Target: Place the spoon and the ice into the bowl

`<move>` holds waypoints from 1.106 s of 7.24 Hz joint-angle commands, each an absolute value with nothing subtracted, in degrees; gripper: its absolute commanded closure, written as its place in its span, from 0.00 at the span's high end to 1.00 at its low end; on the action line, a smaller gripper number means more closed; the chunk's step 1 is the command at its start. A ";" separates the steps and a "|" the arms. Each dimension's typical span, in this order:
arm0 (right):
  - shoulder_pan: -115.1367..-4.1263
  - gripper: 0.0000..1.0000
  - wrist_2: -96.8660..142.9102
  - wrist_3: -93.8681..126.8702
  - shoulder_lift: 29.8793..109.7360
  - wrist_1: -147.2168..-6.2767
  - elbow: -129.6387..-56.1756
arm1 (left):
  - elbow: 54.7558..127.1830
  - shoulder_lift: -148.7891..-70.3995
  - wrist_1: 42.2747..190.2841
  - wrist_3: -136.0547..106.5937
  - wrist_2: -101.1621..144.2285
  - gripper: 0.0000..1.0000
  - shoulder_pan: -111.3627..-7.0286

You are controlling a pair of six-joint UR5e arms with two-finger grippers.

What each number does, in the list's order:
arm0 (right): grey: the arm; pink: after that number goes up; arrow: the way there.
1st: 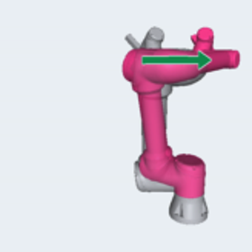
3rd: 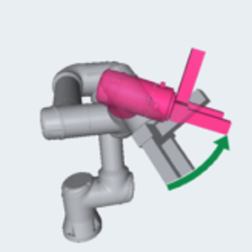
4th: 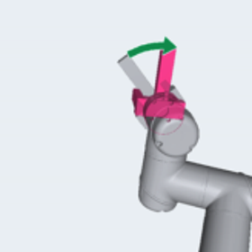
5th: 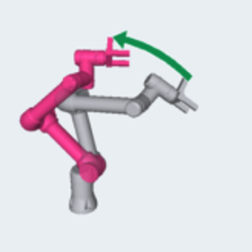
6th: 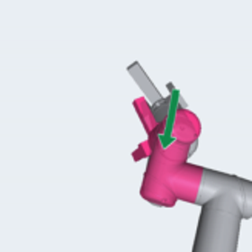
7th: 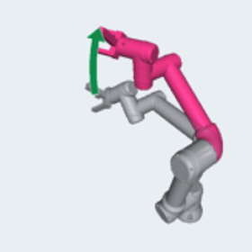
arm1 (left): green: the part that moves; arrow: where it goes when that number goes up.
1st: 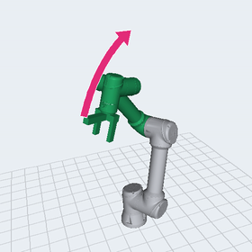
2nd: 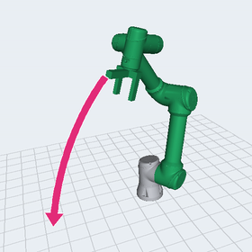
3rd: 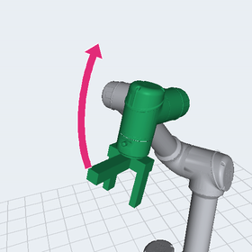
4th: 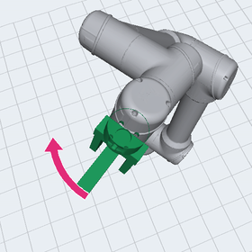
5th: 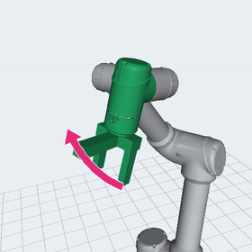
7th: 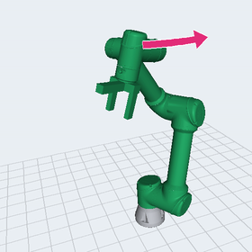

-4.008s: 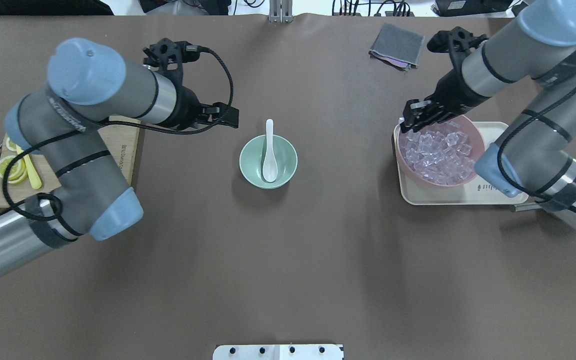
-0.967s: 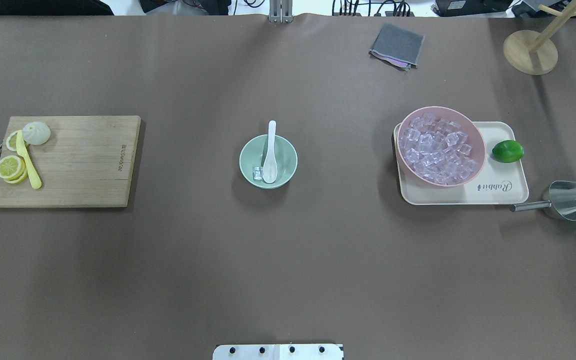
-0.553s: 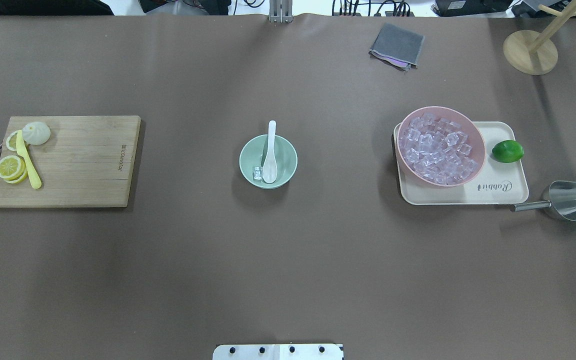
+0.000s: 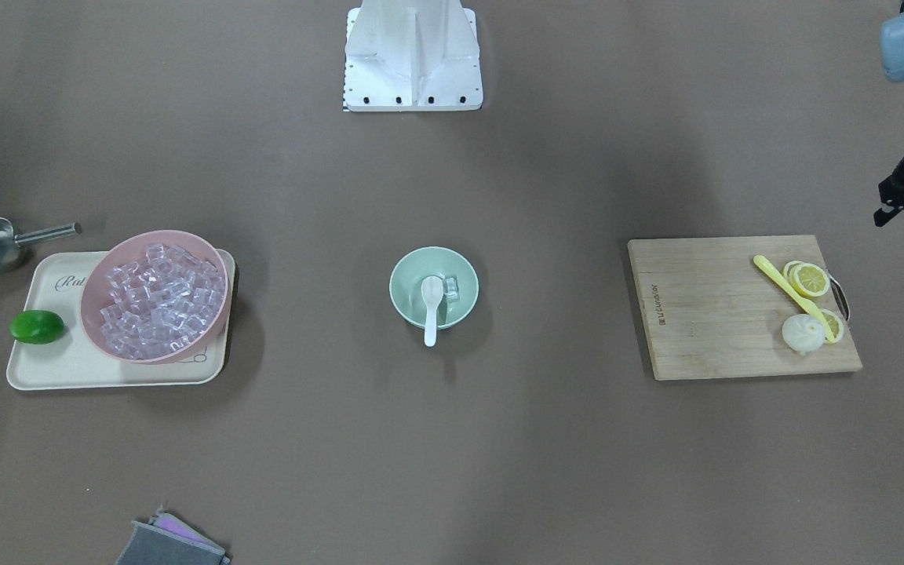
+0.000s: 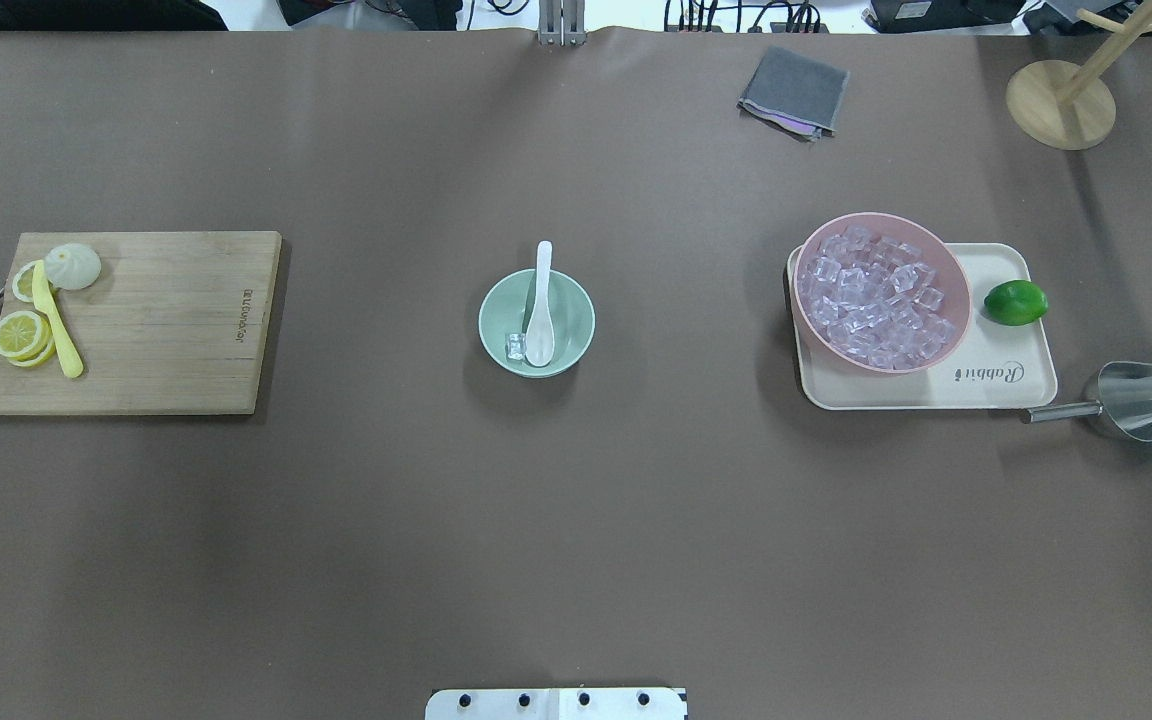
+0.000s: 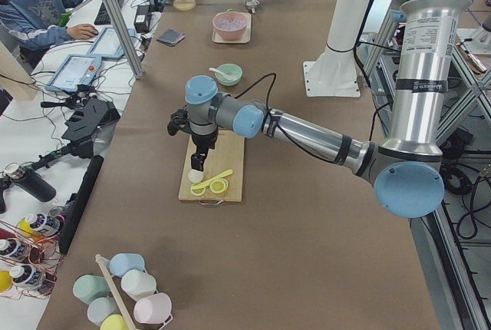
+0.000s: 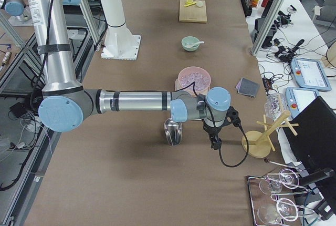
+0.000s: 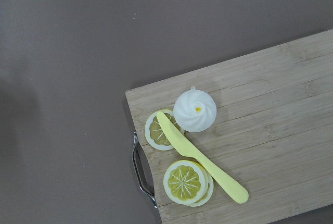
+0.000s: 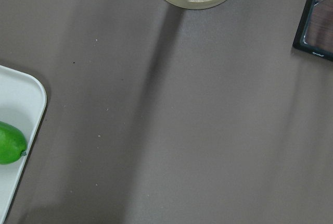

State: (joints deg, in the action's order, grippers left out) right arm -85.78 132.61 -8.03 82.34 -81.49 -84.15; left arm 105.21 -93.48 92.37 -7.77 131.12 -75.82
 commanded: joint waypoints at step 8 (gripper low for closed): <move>-85.69 1.00 133.86 -7.29 89.03 -70.49 -84.37 | 105.03 -93.43 93.34 -7.82 139.84 0.98 -76.03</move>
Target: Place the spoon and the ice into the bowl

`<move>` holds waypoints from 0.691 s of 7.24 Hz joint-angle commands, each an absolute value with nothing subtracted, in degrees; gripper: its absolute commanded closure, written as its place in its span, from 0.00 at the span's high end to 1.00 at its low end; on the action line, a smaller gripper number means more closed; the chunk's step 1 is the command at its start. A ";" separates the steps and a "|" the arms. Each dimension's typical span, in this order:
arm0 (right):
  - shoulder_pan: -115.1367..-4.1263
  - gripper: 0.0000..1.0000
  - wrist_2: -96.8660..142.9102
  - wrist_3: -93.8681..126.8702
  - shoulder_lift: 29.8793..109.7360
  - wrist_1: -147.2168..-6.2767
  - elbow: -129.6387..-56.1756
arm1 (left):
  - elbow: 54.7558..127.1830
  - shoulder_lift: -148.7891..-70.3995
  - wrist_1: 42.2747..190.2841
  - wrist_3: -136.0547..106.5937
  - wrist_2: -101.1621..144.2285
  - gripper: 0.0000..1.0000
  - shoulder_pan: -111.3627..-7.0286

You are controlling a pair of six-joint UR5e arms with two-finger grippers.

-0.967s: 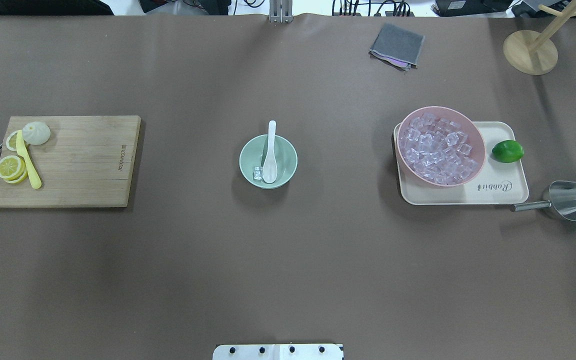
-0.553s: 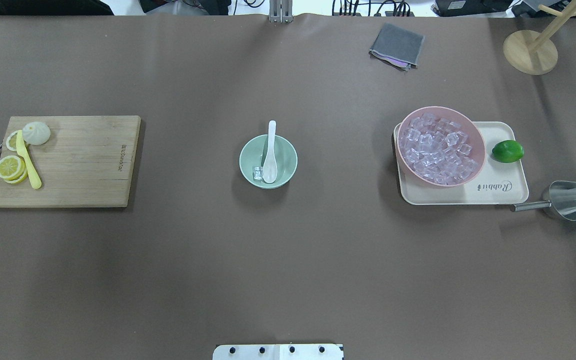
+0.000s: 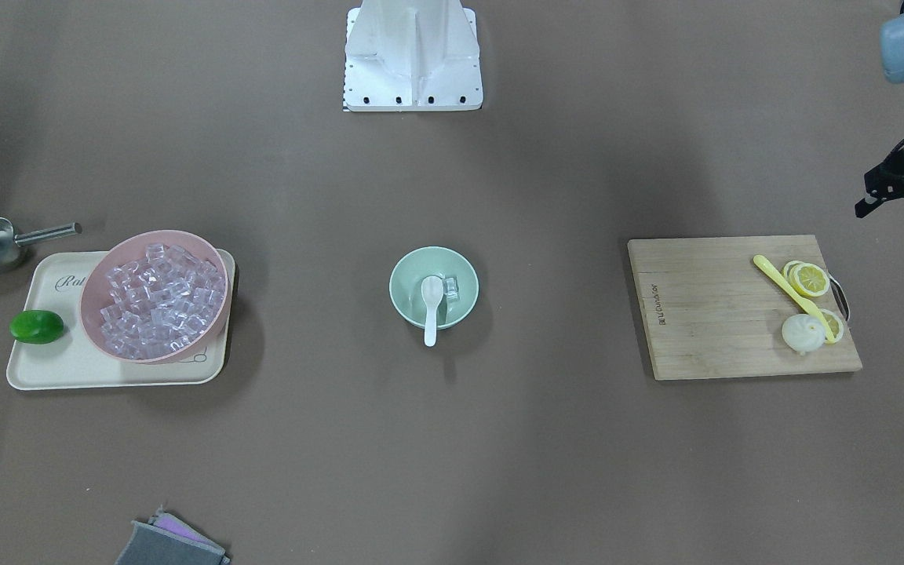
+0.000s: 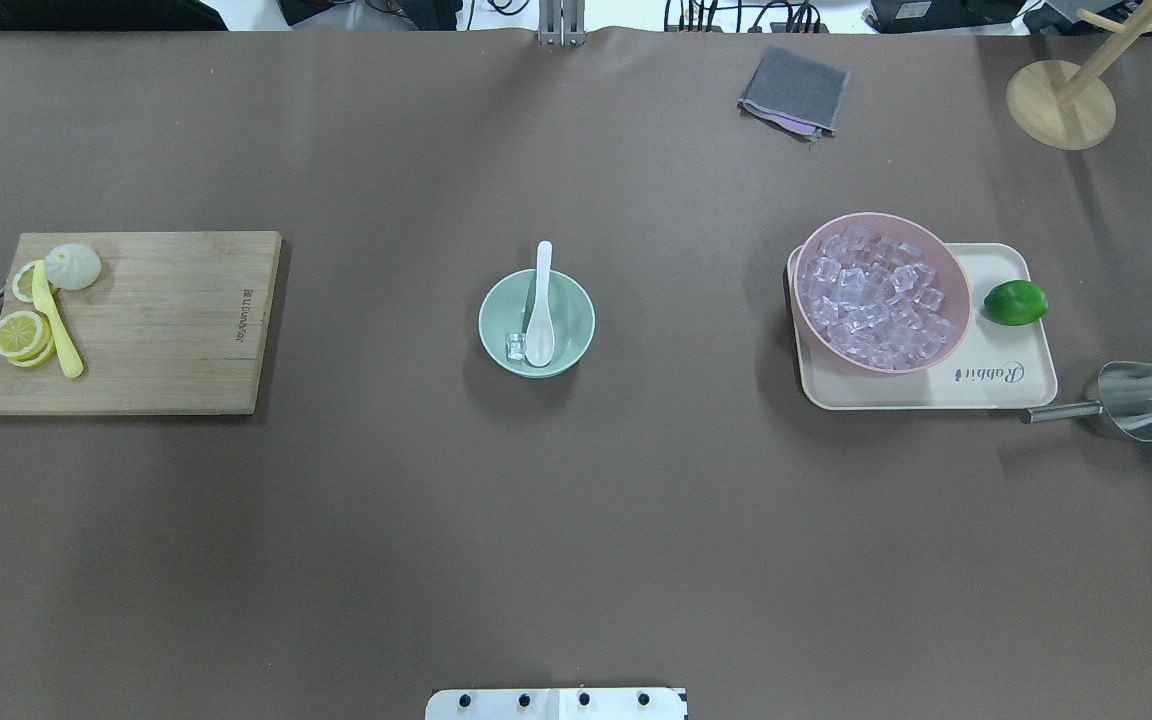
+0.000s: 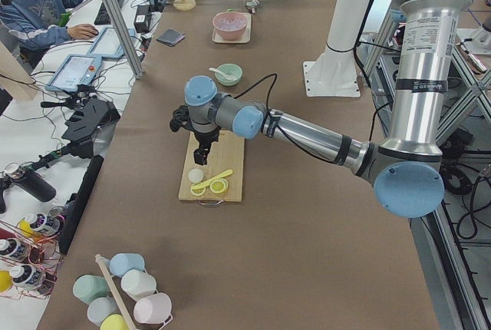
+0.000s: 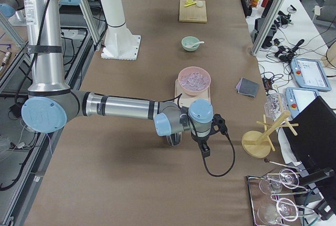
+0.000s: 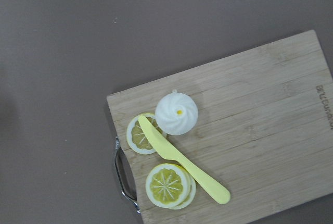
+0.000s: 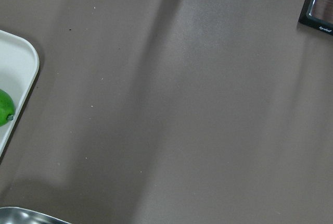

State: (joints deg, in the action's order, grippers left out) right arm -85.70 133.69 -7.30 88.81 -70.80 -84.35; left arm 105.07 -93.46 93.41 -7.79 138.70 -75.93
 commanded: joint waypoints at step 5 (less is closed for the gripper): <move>-85.69 1.00 133.59 -7.29 88.95 -70.05 -84.37 | 104.68 -93.60 93.25 -7.82 139.13 0.98 -75.85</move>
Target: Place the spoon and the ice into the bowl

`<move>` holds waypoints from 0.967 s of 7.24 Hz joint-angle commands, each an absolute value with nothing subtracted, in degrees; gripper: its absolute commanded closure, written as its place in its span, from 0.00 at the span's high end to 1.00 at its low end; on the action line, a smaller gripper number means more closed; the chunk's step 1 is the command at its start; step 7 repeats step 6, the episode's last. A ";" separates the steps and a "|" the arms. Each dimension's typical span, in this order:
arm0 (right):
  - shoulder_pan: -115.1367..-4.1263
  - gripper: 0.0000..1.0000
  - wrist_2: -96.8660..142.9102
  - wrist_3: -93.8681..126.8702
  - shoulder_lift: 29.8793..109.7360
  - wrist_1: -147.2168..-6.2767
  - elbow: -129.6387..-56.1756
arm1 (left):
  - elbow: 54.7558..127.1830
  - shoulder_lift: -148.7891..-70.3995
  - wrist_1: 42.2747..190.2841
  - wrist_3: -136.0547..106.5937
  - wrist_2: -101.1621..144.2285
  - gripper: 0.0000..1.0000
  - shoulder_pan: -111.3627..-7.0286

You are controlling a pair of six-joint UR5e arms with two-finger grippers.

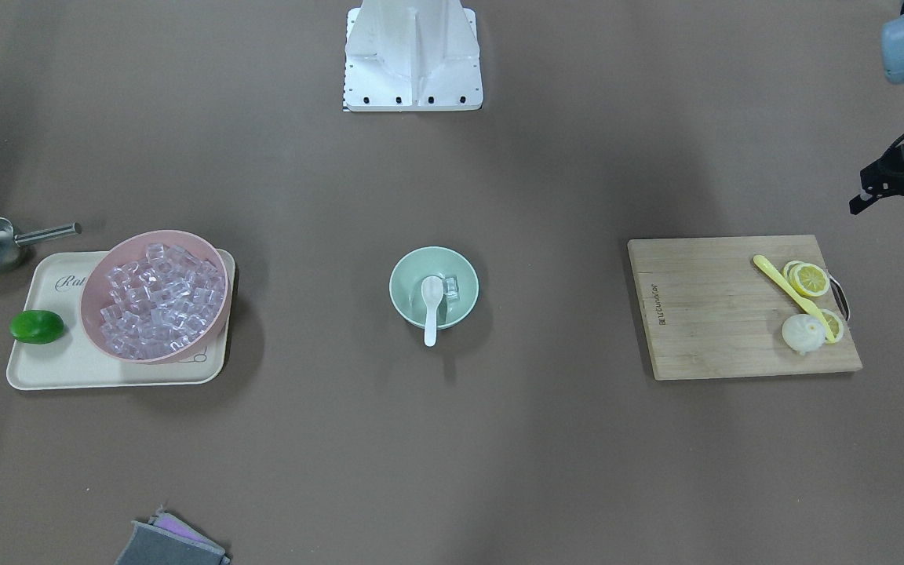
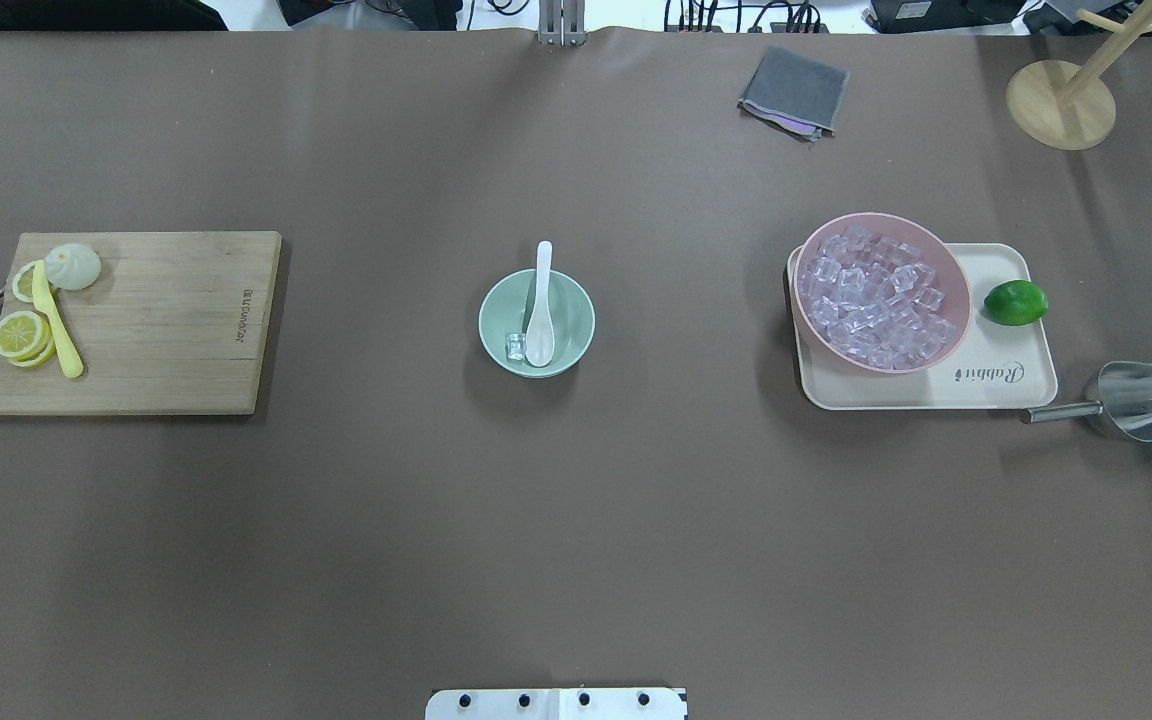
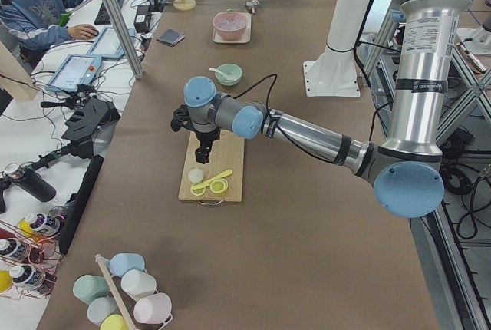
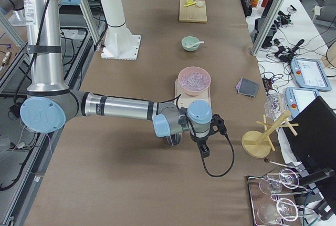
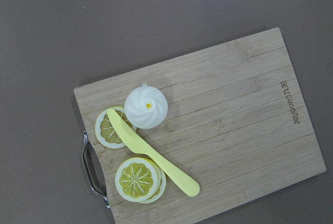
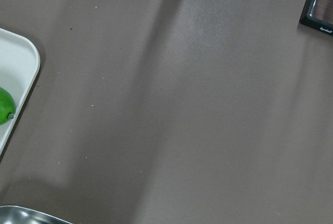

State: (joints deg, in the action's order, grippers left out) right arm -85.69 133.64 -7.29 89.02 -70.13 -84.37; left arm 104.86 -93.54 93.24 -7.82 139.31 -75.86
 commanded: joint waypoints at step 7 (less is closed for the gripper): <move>-85.61 1.00 132.98 -7.38 88.77 -70.58 -83.59 | 104.68 -94.04 93.34 -7.82 138.52 0.98 -76.03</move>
